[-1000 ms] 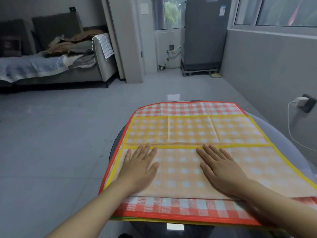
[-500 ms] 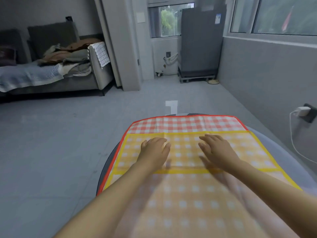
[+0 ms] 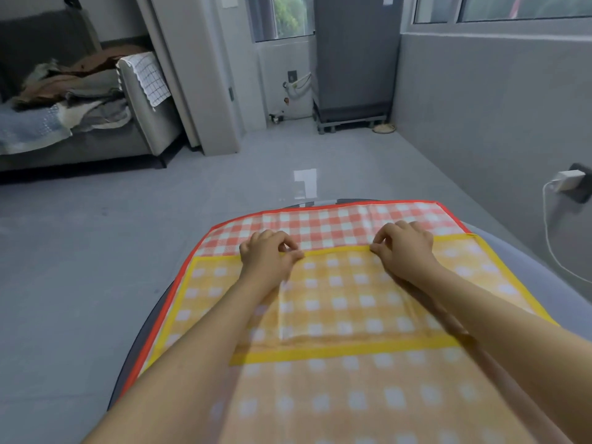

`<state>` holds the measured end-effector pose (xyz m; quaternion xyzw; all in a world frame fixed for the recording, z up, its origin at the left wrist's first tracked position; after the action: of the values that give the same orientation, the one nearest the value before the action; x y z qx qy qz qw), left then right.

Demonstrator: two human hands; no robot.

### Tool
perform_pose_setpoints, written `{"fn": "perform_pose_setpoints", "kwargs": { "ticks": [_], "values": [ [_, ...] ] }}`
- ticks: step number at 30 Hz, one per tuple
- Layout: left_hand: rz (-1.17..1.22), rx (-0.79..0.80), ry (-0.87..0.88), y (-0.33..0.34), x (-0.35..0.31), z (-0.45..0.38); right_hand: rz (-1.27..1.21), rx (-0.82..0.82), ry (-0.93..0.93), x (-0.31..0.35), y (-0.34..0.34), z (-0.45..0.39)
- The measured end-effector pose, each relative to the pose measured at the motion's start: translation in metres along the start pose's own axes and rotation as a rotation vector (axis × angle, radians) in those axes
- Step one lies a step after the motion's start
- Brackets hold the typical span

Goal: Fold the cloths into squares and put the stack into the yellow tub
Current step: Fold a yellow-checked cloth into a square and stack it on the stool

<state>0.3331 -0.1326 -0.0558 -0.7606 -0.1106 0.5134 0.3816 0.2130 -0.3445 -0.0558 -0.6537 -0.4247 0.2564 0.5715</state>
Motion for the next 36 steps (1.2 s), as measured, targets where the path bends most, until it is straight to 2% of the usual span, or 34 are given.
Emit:
{"fn": "perform_pose_setpoints", "kwargs": {
  "ticks": [4, 8, 11, 16, 21, 27, 36],
  "values": [
    [0.081, -0.01, -0.021, -0.005, -0.005, 0.001, 0.014, -0.006, 0.007, 0.002, -0.005, 0.002],
    [0.21, -0.034, 0.017, -0.027, -0.024, 0.011, -0.126, -0.08, 0.014, 0.002, -0.037, 0.012],
    [0.243, -0.048, 0.059, -0.054, -0.047, 0.027, -0.181, -0.122, -0.061, 0.009, -0.08, 0.024],
    [0.289, -0.047, 0.123, -0.102, -0.088, 0.068, -0.079, -0.164, -0.211, 0.022, -0.153, 0.066],
    [0.301, 0.056, 0.132, -0.128, -0.121, 0.13, -0.064, -0.123, -0.307, 0.025, -0.196, 0.127],
    [0.24, 0.191, 0.134, -0.126, -0.127, 0.202, -0.029, 0.035, -0.438, 0.024, -0.194, 0.196],
    [0.2, 0.246, 0.028, -0.083, -0.081, 0.276, -0.026, 0.248, -0.497, 0.019, -0.133, 0.26]
  ]
}}
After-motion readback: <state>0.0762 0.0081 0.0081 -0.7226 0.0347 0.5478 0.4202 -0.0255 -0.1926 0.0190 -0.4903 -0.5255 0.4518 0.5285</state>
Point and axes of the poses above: each hand's wrist, its own z-axis away from the middle knuckle, its own y-axis out of the palm, x = y × z, the point moved 9 cm from there along -z, towards the middle knuckle, and after that the axes turned 15 degrees about z, right-handed, at the moved point
